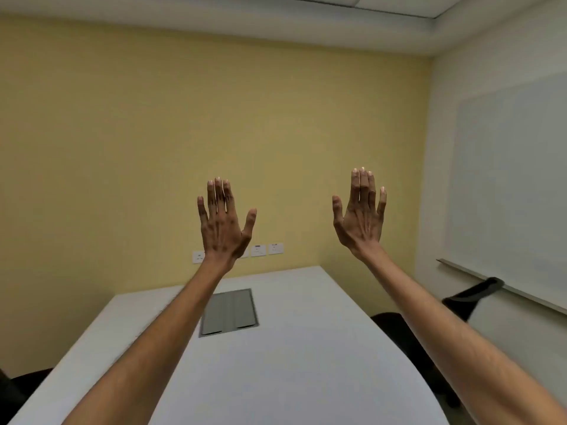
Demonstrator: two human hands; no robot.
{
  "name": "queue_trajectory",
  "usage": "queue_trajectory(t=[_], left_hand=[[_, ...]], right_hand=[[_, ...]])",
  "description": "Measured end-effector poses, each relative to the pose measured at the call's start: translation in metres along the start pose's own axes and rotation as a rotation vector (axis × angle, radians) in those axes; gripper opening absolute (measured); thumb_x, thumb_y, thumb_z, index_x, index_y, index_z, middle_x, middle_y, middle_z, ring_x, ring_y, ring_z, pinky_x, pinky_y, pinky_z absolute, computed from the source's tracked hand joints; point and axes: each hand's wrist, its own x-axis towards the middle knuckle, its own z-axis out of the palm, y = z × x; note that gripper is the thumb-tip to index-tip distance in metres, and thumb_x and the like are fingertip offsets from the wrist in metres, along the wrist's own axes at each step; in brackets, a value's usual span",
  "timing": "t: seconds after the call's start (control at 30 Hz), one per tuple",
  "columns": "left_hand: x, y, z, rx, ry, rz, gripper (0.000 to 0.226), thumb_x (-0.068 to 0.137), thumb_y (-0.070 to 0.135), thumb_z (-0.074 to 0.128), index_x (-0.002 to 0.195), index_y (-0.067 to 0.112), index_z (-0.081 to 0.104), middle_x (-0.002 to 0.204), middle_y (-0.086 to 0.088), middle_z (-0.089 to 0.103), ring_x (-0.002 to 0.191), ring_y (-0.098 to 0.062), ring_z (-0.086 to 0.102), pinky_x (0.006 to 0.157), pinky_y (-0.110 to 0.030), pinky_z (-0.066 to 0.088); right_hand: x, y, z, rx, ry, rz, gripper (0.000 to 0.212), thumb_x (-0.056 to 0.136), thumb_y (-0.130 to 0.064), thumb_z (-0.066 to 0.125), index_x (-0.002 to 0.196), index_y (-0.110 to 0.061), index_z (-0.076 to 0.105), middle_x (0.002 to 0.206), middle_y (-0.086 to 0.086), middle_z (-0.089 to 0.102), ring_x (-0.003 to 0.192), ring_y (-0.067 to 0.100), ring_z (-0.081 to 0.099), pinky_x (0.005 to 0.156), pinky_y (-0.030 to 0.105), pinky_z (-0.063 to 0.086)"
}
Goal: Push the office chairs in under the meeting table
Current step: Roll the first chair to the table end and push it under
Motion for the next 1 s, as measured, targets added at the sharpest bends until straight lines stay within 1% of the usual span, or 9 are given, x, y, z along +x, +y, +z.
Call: queue_trajectory(t=[0.17, 0.27, 0.33, 0.43, 0.5, 0.57, 0.73, 0.83, 1.0], left_hand=[[-0.005, 0.067, 0.031, -0.118, -0.066, 0.056, 0.082, 0.096, 0.059, 0.021, 0.155, 0.004, 0.003, 0.164, -0.016, 0.003, 0.152, -0.025, -0.004, 0.122, -0.051, 0.003], [-0.017, 0.118, 0.051, -0.217, -0.112, 0.116, 0.082, 0.097, 0.060, 0.020, 0.155, 0.005, 0.003, 0.165, -0.015, 0.003, 0.152, -0.024, -0.004, 0.122, -0.052, 0.002], [-0.027, 0.158, 0.061, -0.286, -0.157, 0.159, 0.082, 0.097, 0.061, 0.019, 0.155, 0.006, 0.003, 0.165, -0.014, 0.002, 0.152, -0.025, -0.005, 0.121, -0.055, 0.003], [-0.049, 0.220, 0.067, -0.390, -0.258, 0.232, 0.083, 0.096, 0.063, 0.019, 0.156, 0.009, 0.000, 0.165, -0.010, -0.002, 0.150, -0.037, -0.011, 0.117, -0.065, -0.002], [-0.070, 0.257, 0.066, -0.480, -0.334, 0.264, 0.084, 0.095, 0.066, 0.019, 0.156, 0.012, -0.003, 0.165, -0.008, -0.006, 0.147, -0.045, -0.013, 0.111, -0.071, -0.004], [-0.094, 0.293, 0.062, -0.576, -0.396, 0.303, 0.084, 0.093, 0.068, 0.017, 0.156, 0.016, -0.005, 0.165, -0.009, -0.008, 0.146, -0.049, -0.013, 0.109, -0.075, -0.003], [-0.156, 0.369, 0.027, -0.807, -0.524, 0.417, 0.085, 0.091, 0.070, 0.014, 0.155, 0.020, -0.008, 0.163, -0.016, -0.014, 0.146, -0.048, -0.014, 0.108, -0.078, 0.000], [-0.191, 0.405, -0.003, -0.887, -0.550, 0.516, 0.085, 0.091, 0.070, 0.015, 0.155, 0.019, -0.009, 0.162, -0.017, -0.016, 0.147, -0.044, -0.015, 0.109, -0.077, 0.001], [-0.235, 0.460, -0.058, -0.996, -0.580, 0.586, 0.086, 0.092, 0.070, 0.013, 0.155, 0.017, -0.009, 0.163, -0.015, -0.015, 0.148, -0.039, -0.017, 0.111, -0.075, -0.001]], right_hand=[[-0.015, 0.067, -0.041, -0.141, -0.007, 0.093, 0.066, 0.097, -0.048, 0.030, 0.152, -0.016, 0.010, 0.160, 0.005, 0.014, 0.147, 0.018, 0.006, 0.117, 0.048, 0.002], [-0.032, 0.112, -0.076, -0.228, -0.042, 0.144, 0.067, 0.097, -0.049, 0.028, 0.153, -0.017, 0.008, 0.161, 0.004, 0.009, 0.147, 0.015, 0.004, 0.117, 0.049, -0.001], [-0.046, 0.144, -0.105, -0.315, -0.024, 0.197, 0.066, 0.098, -0.047, 0.029, 0.153, -0.018, 0.009, 0.161, 0.004, 0.010, 0.147, 0.015, 0.004, 0.117, 0.050, 0.001], [-0.072, 0.184, -0.161, -0.432, 0.005, 0.284, 0.063, 0.098, -0.046, 0.030, 0.152, -0.019, 0.012, 0.160, 0.004, 0.015, 0.147, 0.017, 0.007, 0.116, 0.051, 0.005], [-0.097, 0.204, -0.201, -0.530, 0.010, 0.331, 0.063, 0.098, -0.045, 0.031, 0.152, -0.020, 0.014, 0.160, 0.004, 0.016, 0.147, 0.018, 0.008, 0.116, 0.050, 0.007], [-0.127, 0.221, -0.246, -0.628, 0.027, 0.390, 0.063, 0.098, -0.045, 0.032, 0.152, -0.019, 0.014, 0.160, 0.005, 0.017, 0.147, 0.018, 0.009, 0.116, 0.049, 0.009], [-0.204, 0.236, -0.362, -0.831, 0.056, 0.516, 0.063, 0.099, -0.045, 0.029, 0.152, -0.017, 0.012, 0.161, 0.007, 0.013, 0.147, 0.019, 0.006, 0.118, 0.047, 0.008], [-0.244, 0.228, -0.427, -0.951, 0.090, 0.586, 0.063, 0.099, -0.046, 0.026, 0.152, -0.017, 0.011, 0.161, 0.007, 0.013, 0.147, 0.020, 0.006, 0.118, 0.047, 0.008], [-0.295, 0.205, -0.522, -1.125, 0.109, 0.662, 0.062, 0.099, -0.046, 0.023, 0.152, -0.017, 0.011, 0.161, 0.007, 0.013, 0.147, 0.019, 0.005, 0.118, 0.047, 0.004]])
